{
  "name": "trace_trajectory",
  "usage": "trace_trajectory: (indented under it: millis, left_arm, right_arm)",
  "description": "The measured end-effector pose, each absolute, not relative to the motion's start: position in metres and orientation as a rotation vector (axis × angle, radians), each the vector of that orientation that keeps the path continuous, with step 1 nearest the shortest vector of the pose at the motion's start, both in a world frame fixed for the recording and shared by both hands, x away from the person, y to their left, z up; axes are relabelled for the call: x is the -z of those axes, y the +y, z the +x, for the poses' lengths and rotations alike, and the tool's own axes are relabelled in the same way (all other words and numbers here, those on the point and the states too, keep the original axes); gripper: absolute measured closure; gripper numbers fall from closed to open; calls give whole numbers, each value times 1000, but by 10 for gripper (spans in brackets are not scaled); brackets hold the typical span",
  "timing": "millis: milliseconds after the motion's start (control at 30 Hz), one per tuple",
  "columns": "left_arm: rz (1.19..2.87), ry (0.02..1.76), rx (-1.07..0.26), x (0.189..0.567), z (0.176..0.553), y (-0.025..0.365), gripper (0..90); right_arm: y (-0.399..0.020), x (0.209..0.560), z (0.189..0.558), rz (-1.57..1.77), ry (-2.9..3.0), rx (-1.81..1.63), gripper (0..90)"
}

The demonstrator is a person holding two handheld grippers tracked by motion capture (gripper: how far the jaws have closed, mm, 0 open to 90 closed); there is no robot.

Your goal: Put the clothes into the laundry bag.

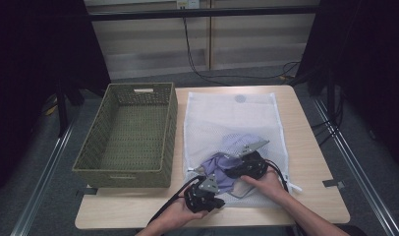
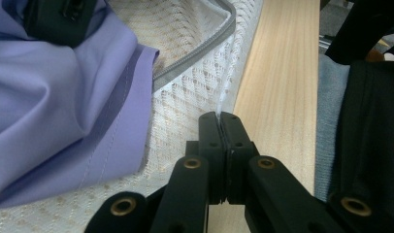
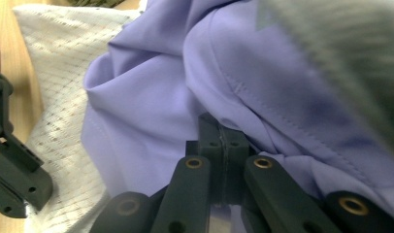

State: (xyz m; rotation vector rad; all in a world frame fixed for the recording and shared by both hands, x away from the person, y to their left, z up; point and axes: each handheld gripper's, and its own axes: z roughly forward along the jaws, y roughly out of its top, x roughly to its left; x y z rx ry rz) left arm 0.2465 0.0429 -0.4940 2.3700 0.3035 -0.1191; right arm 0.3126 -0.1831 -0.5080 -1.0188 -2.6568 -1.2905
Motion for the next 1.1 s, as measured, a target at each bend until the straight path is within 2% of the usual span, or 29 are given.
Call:
trace_trajectory:
  millis: [833, 933, 1033, 1100]
  left_arm:
    - [2363, 294, 124, 495, 248, 43, 891]
    - [2361, 294, 124, 495, 247, 43, 891]
    - [2360, 293, 124, 495, 247, 43, 891]
    - [2361, 296, 124, 495, 247, 43, 891]
  right_arm:
    - [-204, 506, 328, -1233, -2716, 1297, 900]
    - [-203, 505, 325, -1196, -2710, 1312, 771]
    - [-200, 498, 318, -1086, -2675, 1374, 760]
    - [-196, 492, 313, -1033, -2653, 1420, 711]
